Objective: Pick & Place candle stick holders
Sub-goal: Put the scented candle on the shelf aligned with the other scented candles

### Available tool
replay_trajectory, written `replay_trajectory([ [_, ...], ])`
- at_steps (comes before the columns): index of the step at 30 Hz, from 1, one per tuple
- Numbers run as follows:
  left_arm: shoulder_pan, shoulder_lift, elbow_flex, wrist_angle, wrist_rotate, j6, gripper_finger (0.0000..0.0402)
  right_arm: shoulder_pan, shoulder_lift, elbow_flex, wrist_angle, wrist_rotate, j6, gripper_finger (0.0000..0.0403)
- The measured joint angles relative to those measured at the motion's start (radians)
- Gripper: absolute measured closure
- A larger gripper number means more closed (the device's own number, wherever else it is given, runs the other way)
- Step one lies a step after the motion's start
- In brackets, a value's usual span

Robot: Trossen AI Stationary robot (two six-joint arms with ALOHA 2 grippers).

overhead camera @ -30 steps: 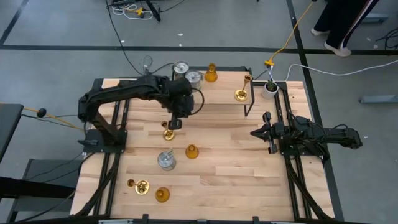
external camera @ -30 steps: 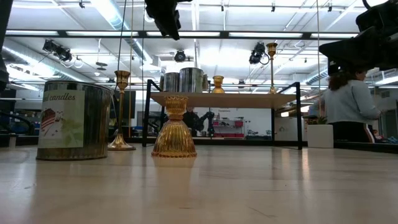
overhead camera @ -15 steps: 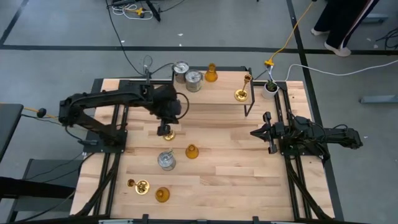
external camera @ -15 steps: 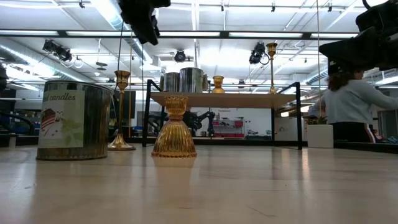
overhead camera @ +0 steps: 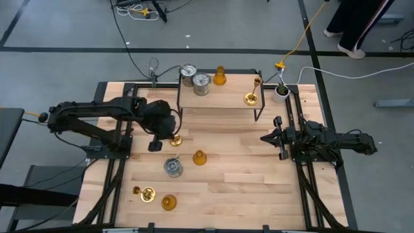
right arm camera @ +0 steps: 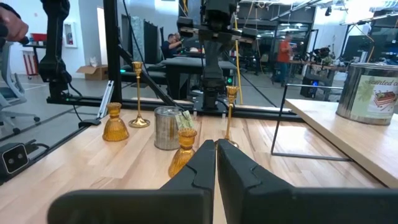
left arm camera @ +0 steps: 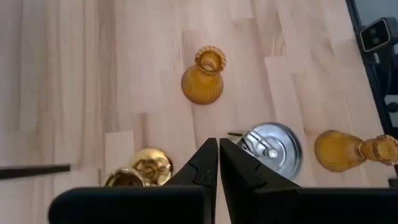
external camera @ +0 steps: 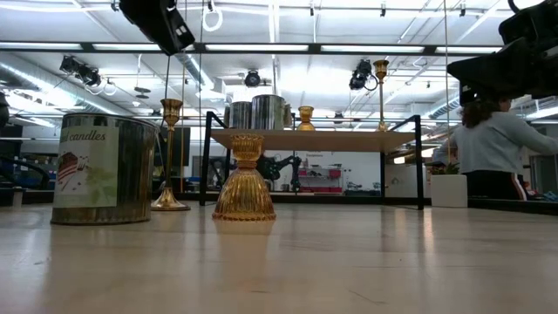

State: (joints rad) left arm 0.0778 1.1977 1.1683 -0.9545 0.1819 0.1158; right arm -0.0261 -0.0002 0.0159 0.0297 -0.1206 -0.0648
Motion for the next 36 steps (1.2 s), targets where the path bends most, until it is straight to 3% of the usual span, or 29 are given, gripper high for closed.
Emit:
replay_trajectory([
  [6,-0.049,-0.004,0.000,0.014,-0.014,-0.010,0.0370,0.000,0.000,0.000,0.000,0.000,0.000,0.0381],
  [11,-0.116,-0.004,0.000,0.015,-0.033,0.043,0.0334,0.000,0.000,0.000,0.000,0.000,0.000,0.0381],
  [19,-0.228,0.008,0.001,0.001,-0.076,0.181,0.0230,0.000,0.000,0.000,0.000,0.000,0.000,0.0381],
  [26,-0.286,0.037,0.000,-0.025,-0.081,0.176,0.0128,0.000,0.000,0.000,0.000,0.000,0.000,0.0381],
  [36,-0.345,0.114,0.002,-0.033,-0.083,-0.014,0.0027,0.000,0.000,0.000,0.000,0.000,0.000,0.0381],
])
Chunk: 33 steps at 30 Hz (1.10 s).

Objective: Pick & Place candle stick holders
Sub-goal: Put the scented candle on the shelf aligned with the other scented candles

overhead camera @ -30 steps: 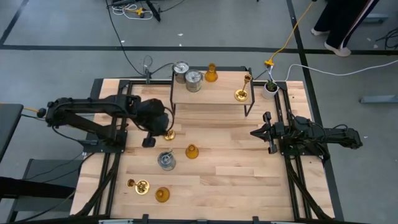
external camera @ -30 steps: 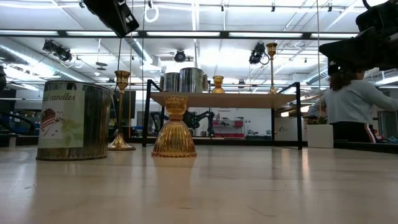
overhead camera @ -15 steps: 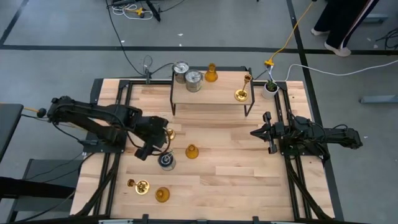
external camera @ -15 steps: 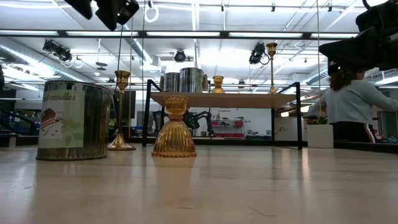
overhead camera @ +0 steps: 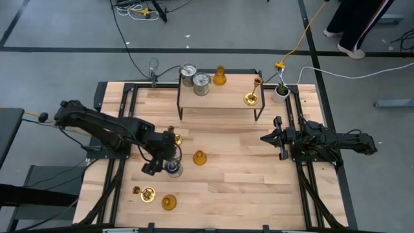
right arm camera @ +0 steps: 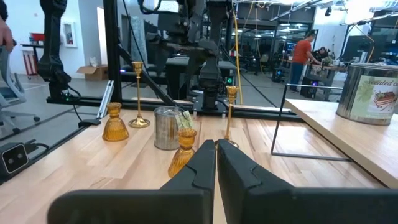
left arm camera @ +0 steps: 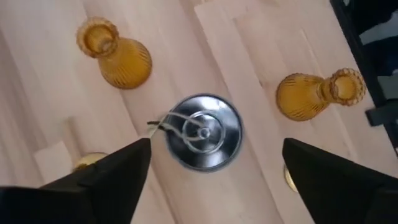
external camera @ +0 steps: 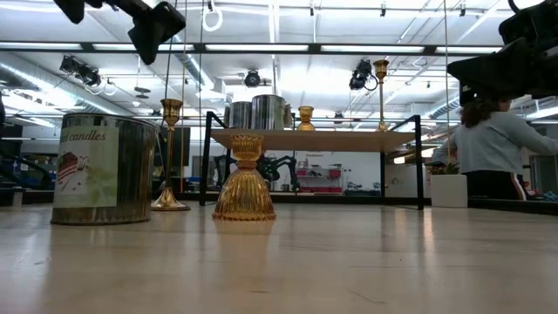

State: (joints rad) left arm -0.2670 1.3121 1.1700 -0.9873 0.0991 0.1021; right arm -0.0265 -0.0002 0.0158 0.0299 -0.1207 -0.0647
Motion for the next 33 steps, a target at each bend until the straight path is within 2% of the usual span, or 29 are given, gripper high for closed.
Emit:
replay_trajectory([
  [4,-0.011,0.069,0.000,0.006,-0.044,-0.099,0.0005,0.000,0.000,0.000,0.000,0.000,0.000,0.0381],
  [10,-0.019,0.156,0.000,0.027,-0.048,-0.228,0.0003,0.000,0.000,0.000,0.000,0.000,0.000,0.0381],
  [21,-0.081,0.187,-0.001,0.037,-0.116,-0.434,0.0002,0.000,0.000,0.000,0.000,0.000,0.000,0.0381],
  [26,-0.105,0.187,-0.001,0.033,-0.172,-0.458,0.0004,0.000,0.000,0.000,0.000,0.000,0.000,0.0381],
  [33,-0.109,0.187,-0.001,0.030,-0.175,-0.458,0.0005,0.000,0.000,0.000,0.000,0.000,0.000,0.0381],
])
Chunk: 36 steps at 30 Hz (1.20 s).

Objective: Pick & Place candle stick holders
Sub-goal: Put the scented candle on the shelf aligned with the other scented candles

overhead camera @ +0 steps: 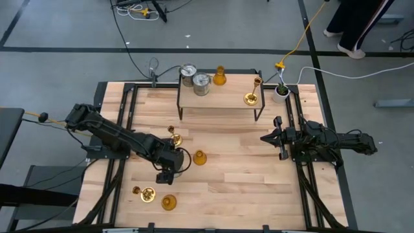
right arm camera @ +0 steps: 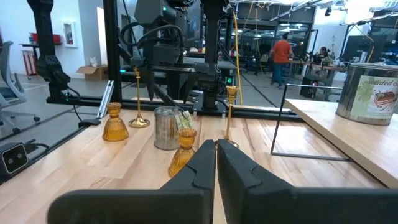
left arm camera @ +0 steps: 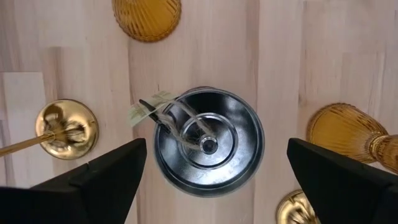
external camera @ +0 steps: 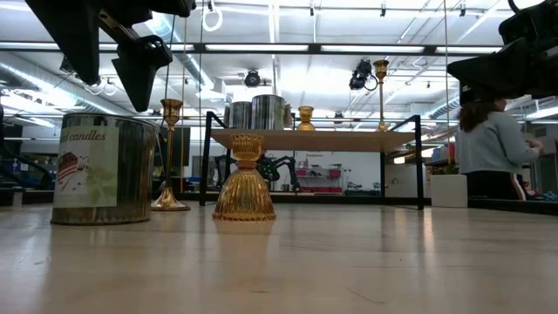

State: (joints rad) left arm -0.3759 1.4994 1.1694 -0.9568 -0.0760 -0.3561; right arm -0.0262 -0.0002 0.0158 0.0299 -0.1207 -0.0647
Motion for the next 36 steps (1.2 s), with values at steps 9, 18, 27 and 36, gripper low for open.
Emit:
replay_trajectory([
  [9,0.000,0.008,0.000,-0.003,0.001,-0.059,0.0005,0.000,0.000,0.000,0.000,0.000,0.000,0.0381],
  [18,0.002,0.019,-0.071,0.032,0.015,-0.117,0.0005,0.000,0.000,0.000,0.000,0.000,0.000,0.0381],
  [27,-0.003,0.020,-0.126,0.066,0.028,-0.133,0.0005,0.000,0.000,0.000,0.000,0.000,0.000,0.0381],
  [36,0.002,0.020,-0.126,0.143,-0.026,-0.111,0.0005,0.000,0.000,0.000,0.000,0.000,0.000,0.0381],
])
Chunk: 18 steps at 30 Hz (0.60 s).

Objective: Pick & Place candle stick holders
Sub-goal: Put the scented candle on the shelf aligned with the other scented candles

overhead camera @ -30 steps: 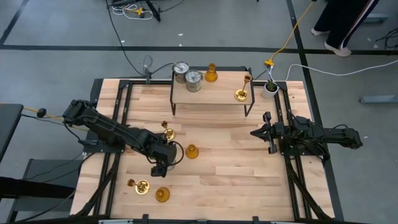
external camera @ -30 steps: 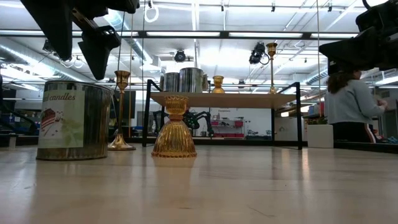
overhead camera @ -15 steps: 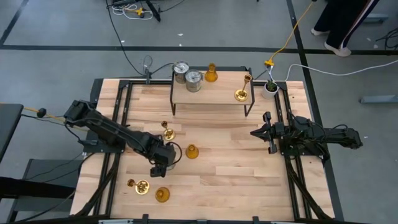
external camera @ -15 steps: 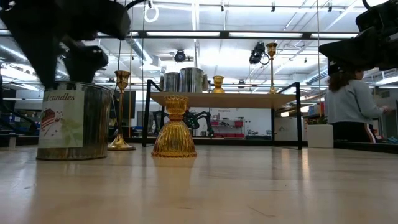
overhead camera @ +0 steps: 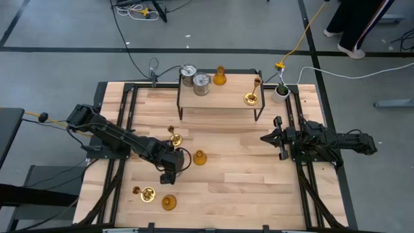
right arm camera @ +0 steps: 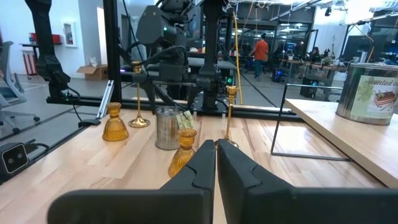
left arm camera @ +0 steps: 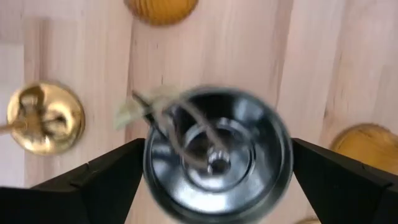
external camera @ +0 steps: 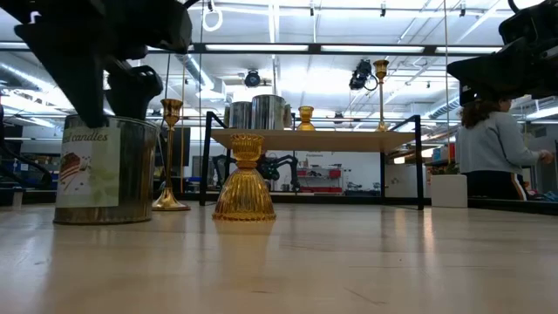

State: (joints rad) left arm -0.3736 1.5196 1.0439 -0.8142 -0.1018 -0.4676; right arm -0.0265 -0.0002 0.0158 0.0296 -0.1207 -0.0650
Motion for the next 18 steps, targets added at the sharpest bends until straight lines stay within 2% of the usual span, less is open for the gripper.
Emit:
replay_trajectory([
  [18,0.035,0.007,-0.074,0.079,0.030,-0.020,0.0005,0.000,0.000,0.000,0.000,0.000,0.000,0.0381],
])
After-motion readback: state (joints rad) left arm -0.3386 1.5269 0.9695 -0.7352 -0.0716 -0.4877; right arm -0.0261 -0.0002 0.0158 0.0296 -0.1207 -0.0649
